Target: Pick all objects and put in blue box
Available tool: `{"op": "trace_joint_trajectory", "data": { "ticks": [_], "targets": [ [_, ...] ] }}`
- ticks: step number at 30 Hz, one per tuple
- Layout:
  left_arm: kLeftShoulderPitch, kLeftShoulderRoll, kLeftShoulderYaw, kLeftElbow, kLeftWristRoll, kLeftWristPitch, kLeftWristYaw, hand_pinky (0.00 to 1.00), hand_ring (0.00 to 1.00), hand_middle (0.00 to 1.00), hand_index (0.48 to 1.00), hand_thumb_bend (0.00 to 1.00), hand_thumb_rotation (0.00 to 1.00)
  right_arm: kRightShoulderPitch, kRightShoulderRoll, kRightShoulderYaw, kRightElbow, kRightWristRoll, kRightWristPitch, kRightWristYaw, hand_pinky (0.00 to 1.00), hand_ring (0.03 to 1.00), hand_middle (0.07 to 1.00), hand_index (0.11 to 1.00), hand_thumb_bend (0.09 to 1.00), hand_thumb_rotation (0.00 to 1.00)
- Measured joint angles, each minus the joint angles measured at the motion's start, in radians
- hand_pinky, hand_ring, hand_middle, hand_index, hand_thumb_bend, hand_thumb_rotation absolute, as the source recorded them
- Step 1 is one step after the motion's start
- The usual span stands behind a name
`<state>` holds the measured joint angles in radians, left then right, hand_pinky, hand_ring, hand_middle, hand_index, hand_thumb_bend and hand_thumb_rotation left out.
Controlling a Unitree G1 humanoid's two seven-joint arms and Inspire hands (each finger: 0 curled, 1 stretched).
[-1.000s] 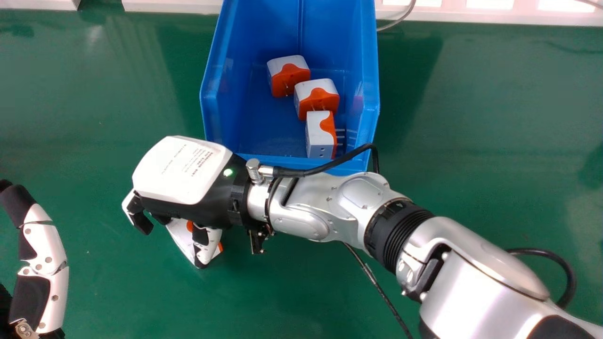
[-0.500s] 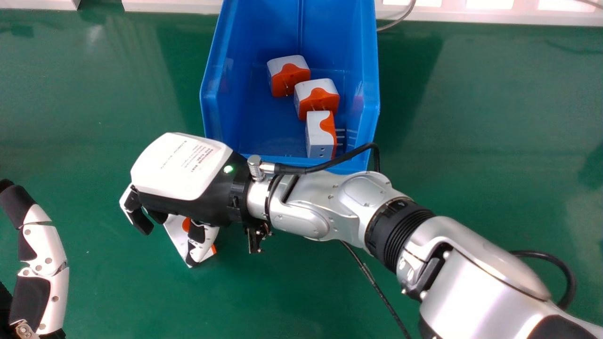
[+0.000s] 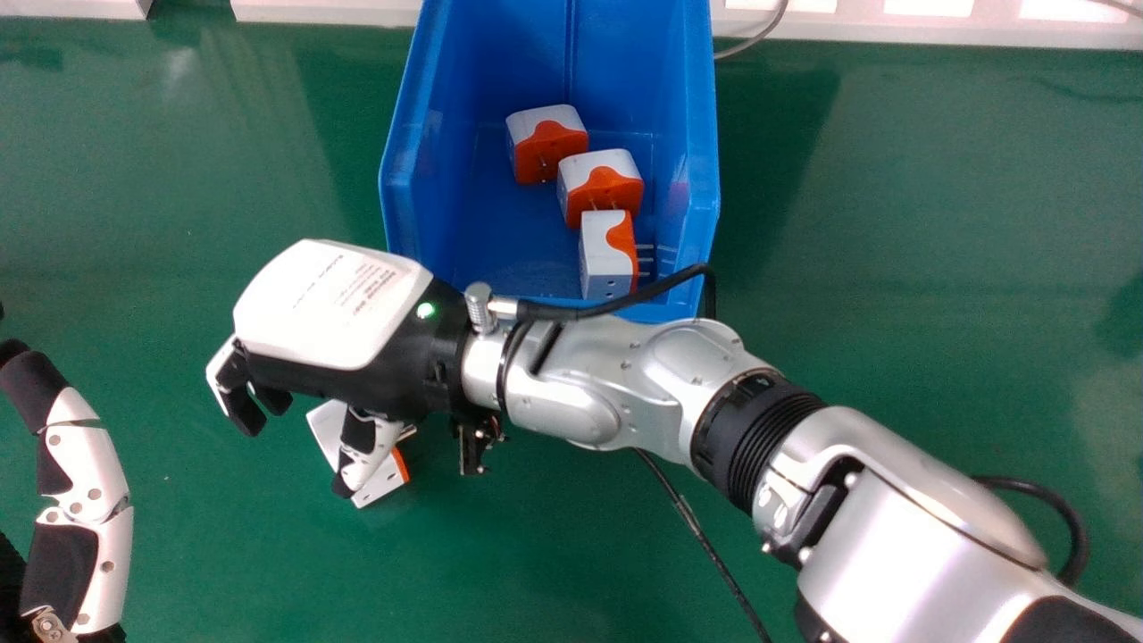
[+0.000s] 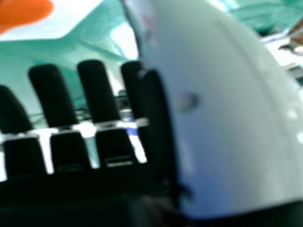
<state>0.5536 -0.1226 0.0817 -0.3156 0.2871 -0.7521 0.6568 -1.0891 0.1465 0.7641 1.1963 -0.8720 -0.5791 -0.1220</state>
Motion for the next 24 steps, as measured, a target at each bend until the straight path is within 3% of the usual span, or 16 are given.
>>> {"op": "trace_joint_trajectory", "data": {
  "ticks": [2, 3, 4, 7, 10, 13, 19, 24],
  "targets": [
    [0.0, 0.0, 0.0, 0.0, 0.0, 0.0, 0.0, 0.67, 0.71, 0.71, 0.718, 0.23, 0.0, 0.001, -0.007, 0.004, -0.018, -0.004, 0.019, 0.02, 0.31, 0.447, 0.536, 0.557, 0.49, 0.0],
    [0.0, 0.0, 0.0, 0.0, 0.0, 0.0, 0.0, 0.67, 0.71, 0.71, 0.716, 0.23, 0.0, 0.002, -0.011, 0.006, -0.027, -0.006, 0.025, 0.022, 0.35, 0.488, 0.584, 0.613, 0.681, 0.0],
    [0.0, 0.0, 0.0, 0.0, 0.0, 0.001, 0.0, 0.67, 0.71, 0.71, 0.714, 0.23, 0.0, 0.003, -0.017, 0.009, -0.041, -0.008, 0.031, 0.029, 0.46, 0.605, 0.689, 0.688, 0.799, 0.07],
    [0.0, 0.0, -0.001, 0.0, 0.0, 0.001, 0.0, 0.66, 0.71, 0.71, 0.715, 0.23, 0.0, 0.006, -0.03, 0.028, -0.102, -0.02, 0.094, 0.123, 0.69, 0.903, 0.938, 0.891, 0.967, 0.22],
    [0.0, 0.0, -0.001, 0.0, 0.006, 0.002, 0.001, 0.66, 0.71, 0.71, 0.716, 0.23, 0.0, 0.006, -0.029, 0.028, -0.158, -0.016, 0.162, 0.241, 0.89, 0.988, 0.992, 0.986, 0.997, 0.25],
    [0.0, 0.0, -0.001, 0.0, 0.012, 0.002, 0.002, 0.66, 0.71, 0.71, 0.717, 0.23, 0.0, 0.018, -0.036, 0.029, -0.192, -0.019, 0.197, 0.278, 0.98, 0.999, 1.0, 0.999, 1.0, 0.29],
    [0.0, 0.0, 0.0, 0.0, 0.022, 0.003, 0.006, 0.66, 0.71, 0.71, 0.718, 0.23, 0.0, 0.045, -0.057, 0.05, -0.212, -0.042, 0.212, 0.269, 1.0, 1.0, 1.0, 1.0, 1.0, 0.31],
    [-0.001, 0.0, -0.001, 0.0, 0.023, 0.003, 0.011, 0.66, 0.71, 0.71, 0.719, 0.23, 0.0, 0.045, -0.062, 0.051, -0.22, -0.039, 0.215, 0.267, 1.0, 1.0, 1.0, 1.0, 1.0, 0.3]
  ]
}}
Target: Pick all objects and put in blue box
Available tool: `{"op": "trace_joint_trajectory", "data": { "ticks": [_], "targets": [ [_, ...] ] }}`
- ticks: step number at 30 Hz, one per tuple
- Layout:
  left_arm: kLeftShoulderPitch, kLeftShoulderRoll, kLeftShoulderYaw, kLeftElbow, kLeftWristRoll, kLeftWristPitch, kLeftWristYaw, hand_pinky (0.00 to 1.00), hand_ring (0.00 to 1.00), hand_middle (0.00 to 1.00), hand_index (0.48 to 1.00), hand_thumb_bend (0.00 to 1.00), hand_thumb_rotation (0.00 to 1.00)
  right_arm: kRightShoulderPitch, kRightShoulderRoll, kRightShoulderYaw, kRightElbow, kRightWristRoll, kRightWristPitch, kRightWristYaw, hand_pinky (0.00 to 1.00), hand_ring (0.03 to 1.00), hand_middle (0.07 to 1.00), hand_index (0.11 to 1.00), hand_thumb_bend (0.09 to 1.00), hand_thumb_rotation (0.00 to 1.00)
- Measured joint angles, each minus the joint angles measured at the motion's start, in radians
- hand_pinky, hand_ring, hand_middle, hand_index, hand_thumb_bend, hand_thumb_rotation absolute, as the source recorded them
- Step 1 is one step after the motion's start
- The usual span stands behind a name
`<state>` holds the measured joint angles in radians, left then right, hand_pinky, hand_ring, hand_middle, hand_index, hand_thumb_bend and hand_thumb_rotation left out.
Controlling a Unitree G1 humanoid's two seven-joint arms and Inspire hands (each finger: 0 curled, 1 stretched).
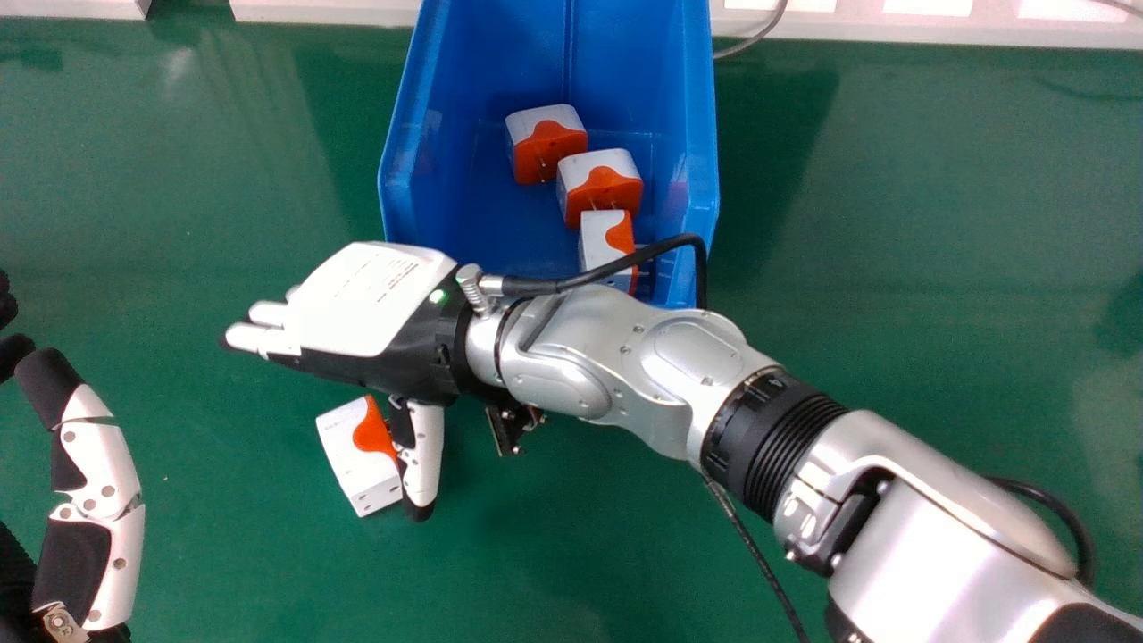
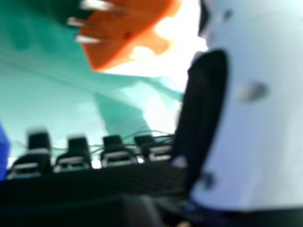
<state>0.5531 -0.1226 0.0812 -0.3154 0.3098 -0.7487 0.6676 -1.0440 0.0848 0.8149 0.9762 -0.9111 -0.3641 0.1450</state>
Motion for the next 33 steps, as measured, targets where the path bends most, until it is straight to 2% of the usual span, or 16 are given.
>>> {"op": "trace_joint_trajectory", "data": {
  "ticks": [14, 19, 24, 27, 31, 33],
  "targets": [
    [0.0, 0.0, -0.002, 0.0, 0.0, 0.0, 0.0, 0.66, 0.71, 0.71, 0.721, 0.23, 0.0, 0.007, 0.004, 0.007, -0.002, 0.006, 0.001, 0.035, 1.0, 1.0, 1.0, 1.0, 1.0, 0.29],
    [0.0, 0.0, -0.003, 0.0, -0.002, 0.0, 0.0, 0.66, 0.71, 0.71, 0.721, 0.23, 0.0, 0.047, 0.014, 0.073, 0.038, -0.038, -0.02, -0.014, 0.95, 1.0, 1.0, 1.0, 1.0, 0.3],
    [0.0, 0.0, -0.009, 0.0, -0.002, 0.0, 0.001, 0.66, 0.7, 0.71, 0.72, 0.23, 0.0, 0.05, 0.034, 0.107, 0.086, -0.059, -0.02, -0.051, 0.87, 1.0, 1.0, 1.0, 1.0, 0.27],
    [0.0, 0.0, -0.009, 0.0, -0.001, 0.0, 0.01, 0.66, 0.7, 0.71, 0.719, 0.22, 0.0, 0.042, 0.046, 0.119, 0.113, -0.07, -0.021, -0.082, 0.82, 0.996, 1.0, 0.986, 0.998, 0.25],
    [0.0, 0.0, -0.009, 0.0, -0.001, 0.0, 0.011, 0.66, 0.71, 0.71, 0.721, 0.22, 0.0, 0.038, 0.055, 0.15, 0.131, -0.091, -0.033, -0.158, 0.73, 0.938, 0.961, 0.942, 0.961, 0.26],
    [0.0, 0.0, -0.009, 0.0, -0.001, 0.0, 0.011, 0.66, 0.71, 0.71, 0.719, 0.22, 0.0, 0.035, 0.056, 0.162, 0.136, -0.101, -0.04, -0.182, 0.68, 0.91, 0.938, 0.917, 0.937, 0.23]
  ]
}}
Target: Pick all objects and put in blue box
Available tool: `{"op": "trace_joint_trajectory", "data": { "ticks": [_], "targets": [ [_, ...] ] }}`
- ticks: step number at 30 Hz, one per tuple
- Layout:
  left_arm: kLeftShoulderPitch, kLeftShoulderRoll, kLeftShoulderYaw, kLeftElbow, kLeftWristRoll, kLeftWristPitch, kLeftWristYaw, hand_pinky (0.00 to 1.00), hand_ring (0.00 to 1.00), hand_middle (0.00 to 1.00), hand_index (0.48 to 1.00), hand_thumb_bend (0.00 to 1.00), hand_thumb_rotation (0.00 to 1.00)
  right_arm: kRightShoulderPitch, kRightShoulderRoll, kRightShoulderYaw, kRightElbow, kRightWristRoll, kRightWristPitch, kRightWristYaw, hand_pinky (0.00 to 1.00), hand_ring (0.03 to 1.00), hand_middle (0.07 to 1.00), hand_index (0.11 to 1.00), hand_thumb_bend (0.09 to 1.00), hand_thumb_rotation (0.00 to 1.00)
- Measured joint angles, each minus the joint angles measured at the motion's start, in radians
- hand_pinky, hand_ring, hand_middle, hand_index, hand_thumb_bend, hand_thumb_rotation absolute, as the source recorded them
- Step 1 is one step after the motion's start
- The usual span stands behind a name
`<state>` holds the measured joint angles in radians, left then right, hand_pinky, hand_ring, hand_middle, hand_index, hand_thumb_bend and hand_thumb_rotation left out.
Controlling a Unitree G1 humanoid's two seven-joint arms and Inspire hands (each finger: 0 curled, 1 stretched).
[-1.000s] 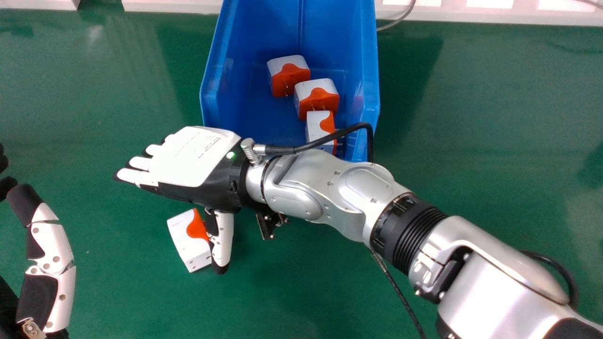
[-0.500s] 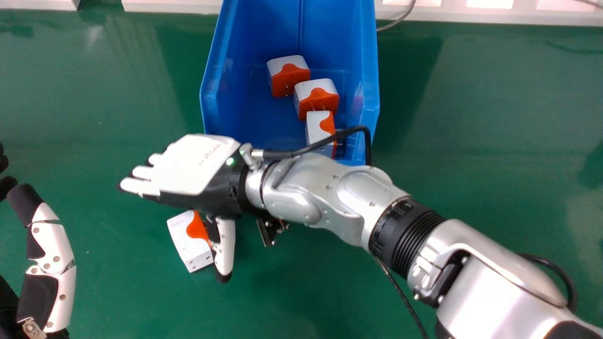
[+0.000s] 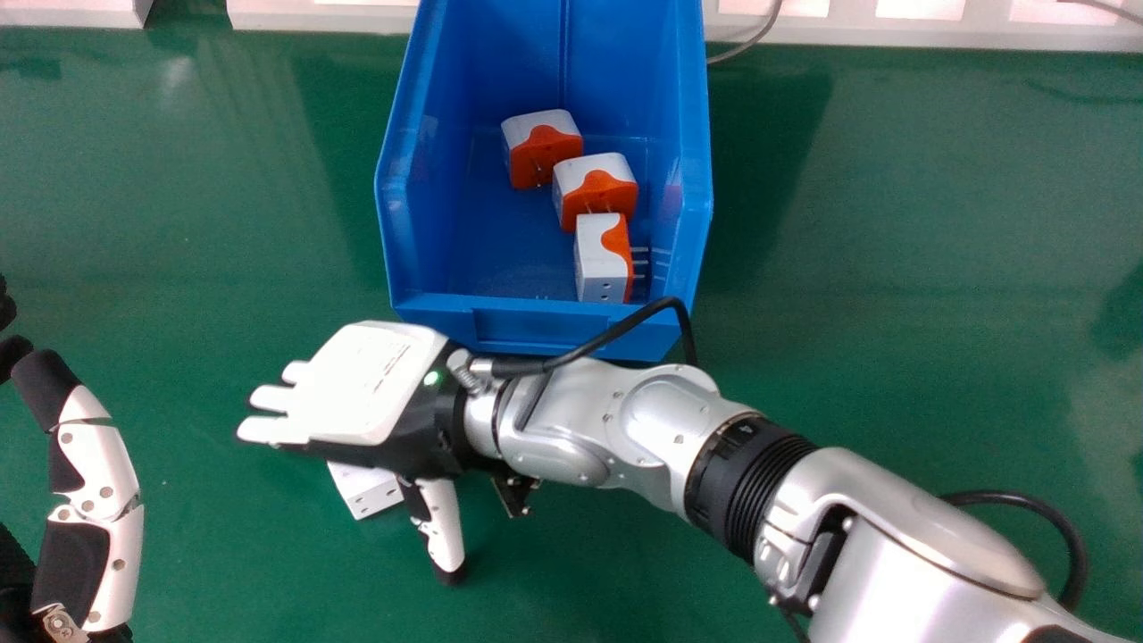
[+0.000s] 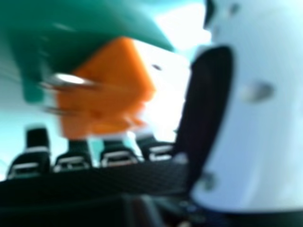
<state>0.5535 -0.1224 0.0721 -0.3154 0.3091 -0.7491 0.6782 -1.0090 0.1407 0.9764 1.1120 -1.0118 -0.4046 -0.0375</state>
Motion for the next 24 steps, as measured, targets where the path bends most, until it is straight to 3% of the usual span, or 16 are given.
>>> {"op": "trace_joint_trajectory", "data": {
  "ticks": [2, 4, 6, 8, 12, 24],
  "targets": [
    [0.0, 0.0, 0.0, 0.0, 0.0, 0.0, 0.0, 0.66, 0.71, 0.71, 0.718, 0.23, 0.0, 0.0, 0.0, 0.002, 0.012, 0.0, -0.005, -0.024, 0.62, 0.825, 0.879, 0.857, 0.856, 0.14],
    [0.0, 0.0, -0.001, 0.0, 0.0, 0.0, 0.0, 0.66, 0.71, 0.71, 0.718, 0.23, 0.0, 0.003, 0.0, 0.001, 0.03, 0.0, -0.028, -0.079, 0.48, 0.618, 0.704, 0.713, 0.745, 0.04],
    [0.001, 0.0, -0.002, 0.0, 0.0, 0.0, 0.0, 0.66, 0.71, 0.71, 0.719, 0.23, 0.0, 0.012, -0.002, -0.011, 0.05, 0.008, -0.052, -0.126, 0.38, 0.503, 0.606, 0.661, 0.583, 0.01],
    [0.001, 0.0, -0.005, 0.0, -0.002, 0.0, 0.0, 0.66, 0.71, 0.71, 0.721, 0.23, 0.0, 0.018, -0.002, -0.028, 0.068, 0.026, -0.08, -0.147, 0.32, 0.448, 0.544, 0.61, 0.518, 0.0],
    [0.001, 0.0, -0.007, 0.0, -0.002, 0.0, 0.0, 0.66, 0.71, 0.71, 0.719, 0.23, 0.0, 0.021, -0.002, -0.03, 0.087, 0.024, -0.126, -0.204, 0.29, 0.424, 0.524, 0.565, 0.491, 0.0],
    [0.001, 0.0, -0.007, 0.0, -0.001, 0.0, 0.001, 0.66, 0.71, 0.71, 0.72, 0.23, 0.0, 0.018, -0.002, -0.05, 0.103, 0.027, -0.149, -0.186, 0.29, 0.411, 0.509, 0.57, 0.487, 0.0]
  ]
}}
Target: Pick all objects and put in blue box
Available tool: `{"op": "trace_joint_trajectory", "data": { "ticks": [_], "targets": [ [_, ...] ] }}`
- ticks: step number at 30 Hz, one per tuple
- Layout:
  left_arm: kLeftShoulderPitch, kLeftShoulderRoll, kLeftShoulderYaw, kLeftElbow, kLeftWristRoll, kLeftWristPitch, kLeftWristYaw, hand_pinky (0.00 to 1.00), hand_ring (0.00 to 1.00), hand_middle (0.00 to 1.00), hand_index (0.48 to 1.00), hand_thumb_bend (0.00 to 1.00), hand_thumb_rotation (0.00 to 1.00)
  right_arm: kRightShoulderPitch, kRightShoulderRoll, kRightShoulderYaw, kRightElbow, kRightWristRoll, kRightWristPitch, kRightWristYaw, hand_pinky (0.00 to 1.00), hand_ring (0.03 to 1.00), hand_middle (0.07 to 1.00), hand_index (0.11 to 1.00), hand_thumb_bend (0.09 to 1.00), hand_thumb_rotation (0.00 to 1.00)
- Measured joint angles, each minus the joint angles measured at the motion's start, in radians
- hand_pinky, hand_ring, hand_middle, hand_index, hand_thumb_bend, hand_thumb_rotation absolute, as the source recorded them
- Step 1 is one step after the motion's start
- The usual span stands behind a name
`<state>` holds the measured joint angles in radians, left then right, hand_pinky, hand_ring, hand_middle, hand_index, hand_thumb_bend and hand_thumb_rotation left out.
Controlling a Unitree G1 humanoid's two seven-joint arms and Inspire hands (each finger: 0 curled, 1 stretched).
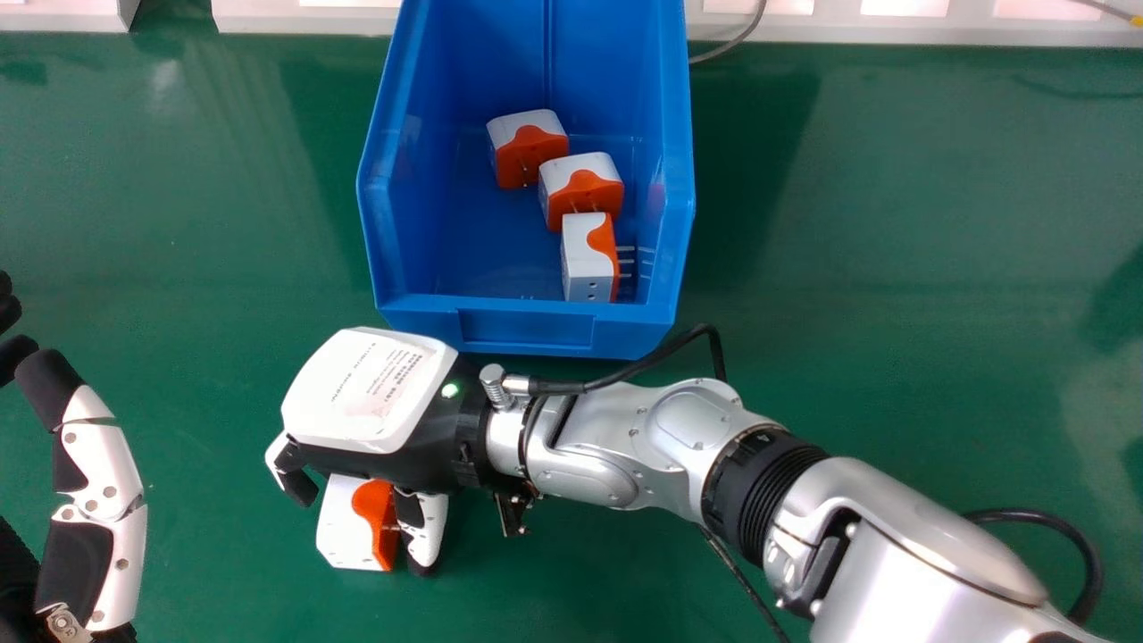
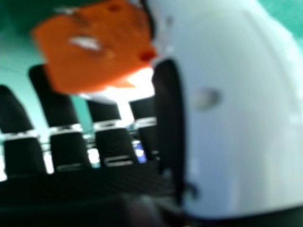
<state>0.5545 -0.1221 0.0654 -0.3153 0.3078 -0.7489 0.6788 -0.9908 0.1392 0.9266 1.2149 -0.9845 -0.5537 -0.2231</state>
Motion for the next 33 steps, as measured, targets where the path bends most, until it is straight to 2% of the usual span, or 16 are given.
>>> {"op": "trace_joint_trajectory", "data": {
  "ticks": [8, 20, 26, 28, 33],
  "targets": [
    [0.0, 0.0, 0.0, 0.0, 0.0, 0.008, 0.001, 0.66, 0.71, 0.71, 0.717, 0.23, 0.0, -0.006, 0.001, -0.01, 0.0, -0.001, -0.003, 0.018, 0.29, 0.417, 0.525, 0.555, 0.489, 0.0],
    [0.001, 0.0, -0.002, 0.0, 0.004, 0.008, 0.003, 0.66, 0.71, 0.71, 0.724, 0.22, 0.0, -0.006, 0.0, -0.048, -0.018, 0.008, -0.002, 0.024, 0.28, 0.419, 0.521, 0.563, 0.487, 0.0],
    [0.002, 0.0, -0.01, -0.001, 0.004, 0.008, 0.004, 0.66, 0.71, 0.71, 0.719, 0.23, 0.0, 0.0, -0.023, -0.119, -0.107, 0.095, 0.002, 0.156, 0.29, 0.411, 0.514, 0.578, 0.485, 0.0],
    [0.003, 0.0, -0.014, -0.001, 0.004, 0.007, 0.004, 0.67, 0.71, 0.71, 0.717, 0.24, 0.0, 0.021, -0.046, -0.149, -0.168, 0.127, 0.003, 0.195, 0.29, 0.412, 0.516, 0.576, 0.485, 0.0],
    [0.005, 0.0, -0.017, -0.003, 0.008, 0.008, 0.01, 0.66, 0.71, 0.7, 0.718, 0.24, 0.0, 0.122, -0.128, -0.223, -0.376, 0.236, 0.016, 0.326, 0.3, 0.427, 0.527, 0.553, 0.489, 0.0]
  ]
}}
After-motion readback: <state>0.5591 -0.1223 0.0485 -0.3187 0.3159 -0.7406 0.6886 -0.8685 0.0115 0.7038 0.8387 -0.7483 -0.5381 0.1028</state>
